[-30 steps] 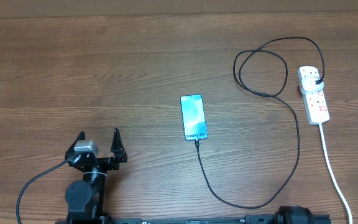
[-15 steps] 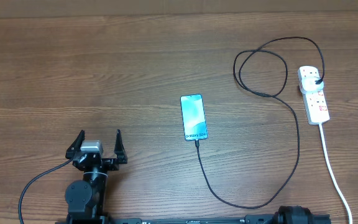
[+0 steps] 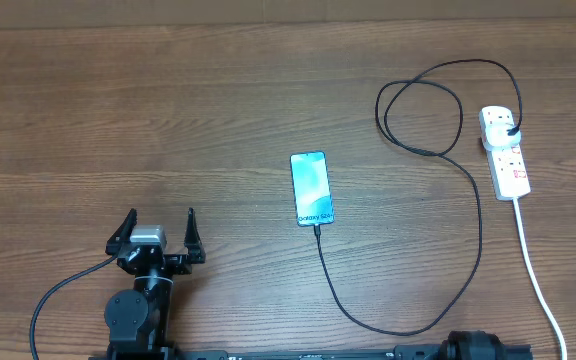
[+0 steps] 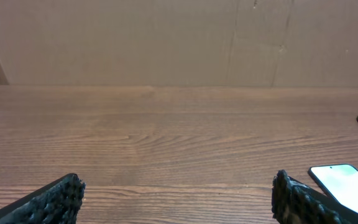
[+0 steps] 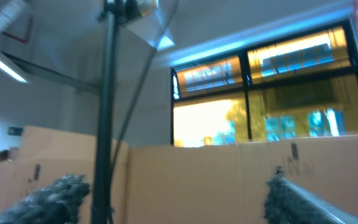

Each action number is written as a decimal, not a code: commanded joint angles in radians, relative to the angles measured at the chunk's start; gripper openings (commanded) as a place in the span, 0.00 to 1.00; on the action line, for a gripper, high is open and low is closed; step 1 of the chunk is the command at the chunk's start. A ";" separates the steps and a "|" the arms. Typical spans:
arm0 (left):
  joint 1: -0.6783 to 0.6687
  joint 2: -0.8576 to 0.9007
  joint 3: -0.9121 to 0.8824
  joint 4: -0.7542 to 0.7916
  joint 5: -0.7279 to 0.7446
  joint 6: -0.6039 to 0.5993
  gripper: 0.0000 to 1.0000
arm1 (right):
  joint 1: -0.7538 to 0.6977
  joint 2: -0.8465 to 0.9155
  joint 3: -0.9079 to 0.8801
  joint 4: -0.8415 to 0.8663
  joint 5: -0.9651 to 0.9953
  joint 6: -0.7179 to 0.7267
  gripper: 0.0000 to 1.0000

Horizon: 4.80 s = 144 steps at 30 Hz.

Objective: Plug charger to phone and switch on socket

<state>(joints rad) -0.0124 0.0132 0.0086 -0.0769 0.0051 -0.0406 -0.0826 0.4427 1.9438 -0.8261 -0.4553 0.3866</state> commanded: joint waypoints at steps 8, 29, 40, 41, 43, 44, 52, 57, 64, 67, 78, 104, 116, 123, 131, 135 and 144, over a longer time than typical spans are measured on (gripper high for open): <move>0.006 -0.010 -0.004 0.000 0.014 0.027 1.00 | 0.007 -0.011 -0.003 -0.465 0.016 0.008 1.00; 0.006 -0.009 -0.004 0.000 0.014 0.027 1.00 | 0.008 -0.011 -0.559 -0.465 0.257 -0.002 1.00; 0.006 -0.009 -0.004 -0.001 0.014 0.027 1.00 | 0.008 -0.158 -1.118 0.006 0.257 0.008 1.00; 0.006 -0.009 -0.004 -0.001 0.014 0.027 1.00 | 0.008 -0.193 -1.165 0.047 0.262 0.008 1.00; 0.006 -0.009 -0.004 -0.001 0.014 0.027 1.00 | 0.008 -0.260 -1.249 0.120 0.272 0.008 1.00; 0.006 -0.010 -0.004 0.000 0.014 0.027 1.00 | 0.008 -0.290 -1.290 0.159 0.272 0.008 1.00; 0.006 -0.009 -0.004 -0.001 0.014 0.027 1.00 | 0.008 -0.439 -1.610 0.535 0.272 0.008 1.00; 0.006 -0.009 -0.004 0.000 0.014 0.027 1.00 | 0.008 -0.439 -1.748 0.706 0.276 0.008 1.00; 0.006 -0.009 -0.004 -0.001 0.014 0.027 0.99 | 0.008 -0.439 -1.855 0.795 0.299 0.008 1.00; 0.006 -0.009 -0.004 0.000 0.014 0.027 1.00 | 0.008 -0.439 -1.881 0.794 0.311 0.008 1.00; 0.006 -0.009 -0.004 -0.001 0.014 0.027 1.00 | 0.009 -0.440 -1.936 0.777 0.369 0.008 1.00; 0.006 -0.009 -0.004 -0.001 0.014 0.027 0.99 | 0.008 -0.440 -1.936 0.747 0.388 -0.351 1.00; 0.006 -0.009 -0.004 0.000 0.014 0.027 1.00 | 0.008 -0.440 -1.936 0.745 0.473 -0.370 1.00; 0.006 -0.009 -0.004 0.000 0.014 0.027 0.99 | 0.009 -0.440 -1.936 0.743 0.445 -0.473 1.00; 0.006 -0.009 -0.004 -0.001 0.014 0.027 0.99 | 0.008 -0.440 -1.937 0.750 0.372 -0.527 1.00; 0.006 -0.009 -0.004 0.000 0.014 0.027 0.99 | 0.008 -0.440 -1.937 0.753 0.353 -0.527 1.00; 0.006 -0.009 -0.004 -0.001 0.014 0.027 1.00 | 0.008 -0.440 -1.937 0.753 0.353 -0.526 1.00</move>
<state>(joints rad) -0.0124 0.0128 0.0086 -0.0765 0.0082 -0.0406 -0.0826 0.0147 0.0185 -0.0792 -0.0975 -0.1314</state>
